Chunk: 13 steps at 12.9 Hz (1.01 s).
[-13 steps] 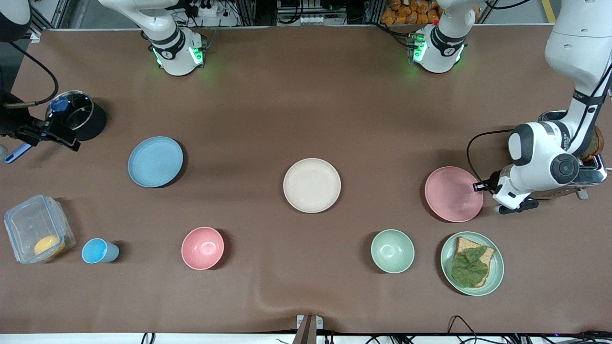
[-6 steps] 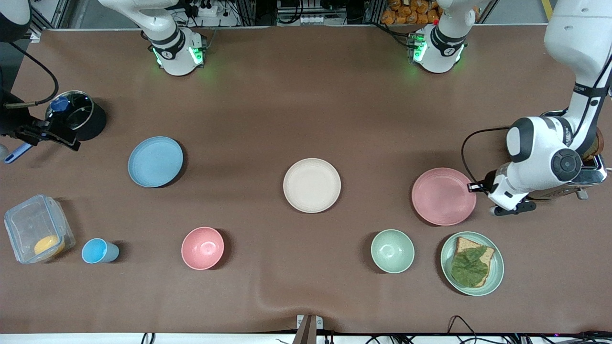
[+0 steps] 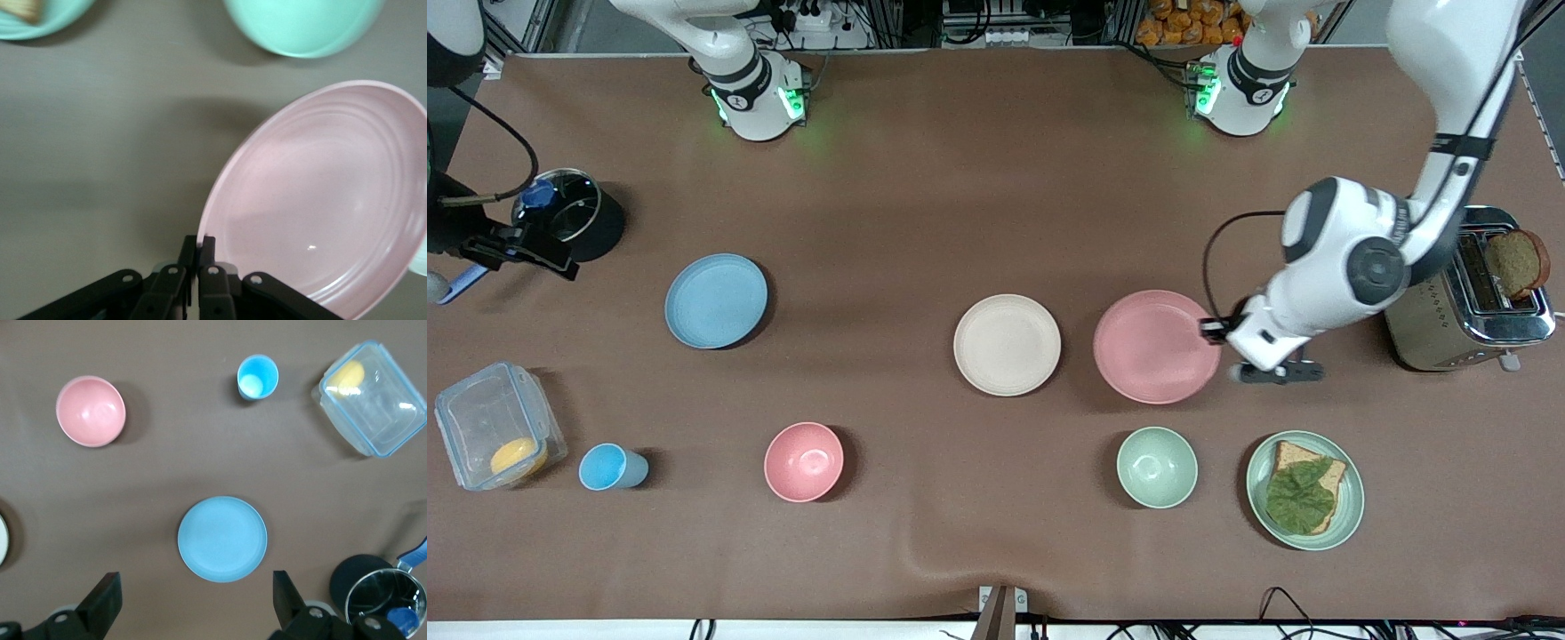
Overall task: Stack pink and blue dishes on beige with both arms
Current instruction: 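Carry the pink plate onto the beige plate with the left gripper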
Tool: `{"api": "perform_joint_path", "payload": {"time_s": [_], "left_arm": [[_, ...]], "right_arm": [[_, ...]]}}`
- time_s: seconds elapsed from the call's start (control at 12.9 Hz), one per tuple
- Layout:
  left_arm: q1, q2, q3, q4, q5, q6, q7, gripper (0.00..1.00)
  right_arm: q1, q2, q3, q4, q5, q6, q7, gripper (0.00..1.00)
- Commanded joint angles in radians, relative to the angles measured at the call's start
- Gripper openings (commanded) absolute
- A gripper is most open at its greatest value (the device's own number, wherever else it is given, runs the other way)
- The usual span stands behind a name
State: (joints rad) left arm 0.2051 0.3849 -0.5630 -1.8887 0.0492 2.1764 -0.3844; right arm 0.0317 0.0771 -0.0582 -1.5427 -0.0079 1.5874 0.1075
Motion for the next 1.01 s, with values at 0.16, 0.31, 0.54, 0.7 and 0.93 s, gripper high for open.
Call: {"api": "perform_joint_path", "payload": {"time_s": [0.16, 0.31, 0.54, 0.7, 0.93], "left_arm": [[-0.173, 0.136, 0.002, 0.157, 0.003, -0.015, -0.209, 0.00], [-0.208, 0.186, 0.003, 0.184, 0.003, -0.003, -0.255, 0.00], [-0.240, 0.224, 0.005, 0.189, 0.004, 0.006, -0.271, 0.00], [-0.272, 0.247, 0.005, 0.189, 0.001, 0.029, -0.274, 0.00], [-0.300, 0.279, 0.006, 0.189, 0.001, 0.069, -0.297, 0.00]], "right_arm": [[-0.104, 0.053, 0.000, -0.092, 0.016, 0.006, -0.195, 1.00], [-0.127, 0.049, 0.000, -0.202, 0.016, 0.104, -0.242, 1.00], [-0.182, 0.049, 0.000, -0.377, 0.022, 0.294, -0.397, 1.00], [-0.213, 0.053, 0.000, -0.492, 0.032, 0.438, -0.494, 1.00], [-0.219, 0.101, 0.000, -0.595, 0.062, 0.581, -0.570, 1.00]]}}
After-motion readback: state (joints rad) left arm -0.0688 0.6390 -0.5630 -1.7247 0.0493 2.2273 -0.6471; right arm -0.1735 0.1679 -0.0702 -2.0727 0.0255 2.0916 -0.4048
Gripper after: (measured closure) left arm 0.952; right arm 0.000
